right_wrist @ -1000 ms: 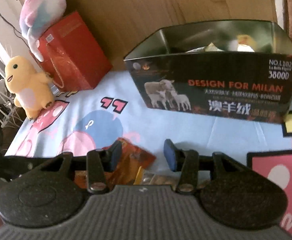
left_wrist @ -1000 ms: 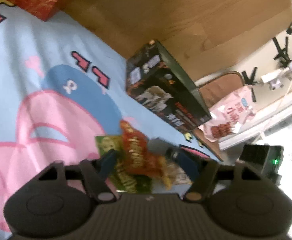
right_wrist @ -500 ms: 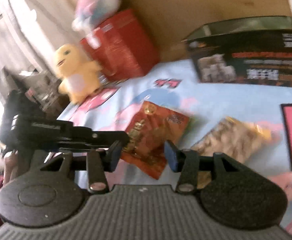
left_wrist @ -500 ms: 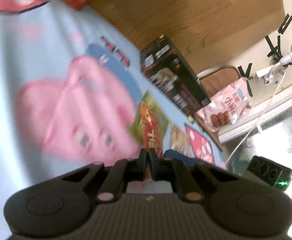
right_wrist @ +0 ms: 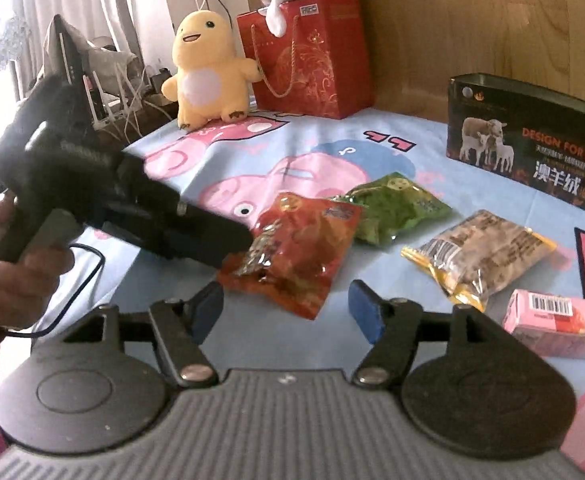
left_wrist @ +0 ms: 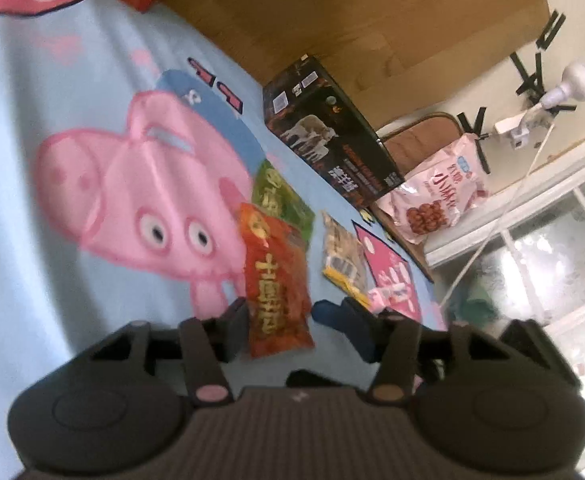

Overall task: Organize snacks
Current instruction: 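Grasp the red-and-orange snack pack with the left gripper, then carry the red pack into the tin box and open the left gripper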

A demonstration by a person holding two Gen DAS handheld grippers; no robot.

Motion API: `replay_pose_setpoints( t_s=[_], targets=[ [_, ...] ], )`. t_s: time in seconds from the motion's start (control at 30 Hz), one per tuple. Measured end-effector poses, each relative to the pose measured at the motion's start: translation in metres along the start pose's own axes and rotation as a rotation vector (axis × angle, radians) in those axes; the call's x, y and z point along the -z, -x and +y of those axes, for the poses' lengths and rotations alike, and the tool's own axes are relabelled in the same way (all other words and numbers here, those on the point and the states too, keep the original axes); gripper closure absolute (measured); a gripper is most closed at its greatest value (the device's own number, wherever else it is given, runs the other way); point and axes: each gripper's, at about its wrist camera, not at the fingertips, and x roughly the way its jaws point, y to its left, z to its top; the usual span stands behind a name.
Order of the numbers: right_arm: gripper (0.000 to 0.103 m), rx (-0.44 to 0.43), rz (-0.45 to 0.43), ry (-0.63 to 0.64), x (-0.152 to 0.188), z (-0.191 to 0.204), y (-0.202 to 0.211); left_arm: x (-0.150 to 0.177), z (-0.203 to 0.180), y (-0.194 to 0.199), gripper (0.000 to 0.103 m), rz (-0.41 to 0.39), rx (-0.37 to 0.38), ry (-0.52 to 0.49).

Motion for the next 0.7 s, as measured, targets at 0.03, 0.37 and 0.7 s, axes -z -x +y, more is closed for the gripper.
replay_pose_setpoints(
  t_s=[0.03,0.37,0.7],
  targets=[
    [0.032,0.011,-0.001,0.013,-0.001,0.002,-0.004,-0.002,0.000,-0.002,0.055,-0.009,-0.001,0.004],
    [0.054,0.127,-0.030,0.102,-0.007,0.019,-0.021,-0.001,-0.014,-0.010,0.087,0.012,0.036,-0.015],
    [0.084,0.241,-0.196,0.028,-0.015,0.002,0.009,-0.040,-0.054,-0.020,0.086,0.036,0.142,-0.093]
  ],
)
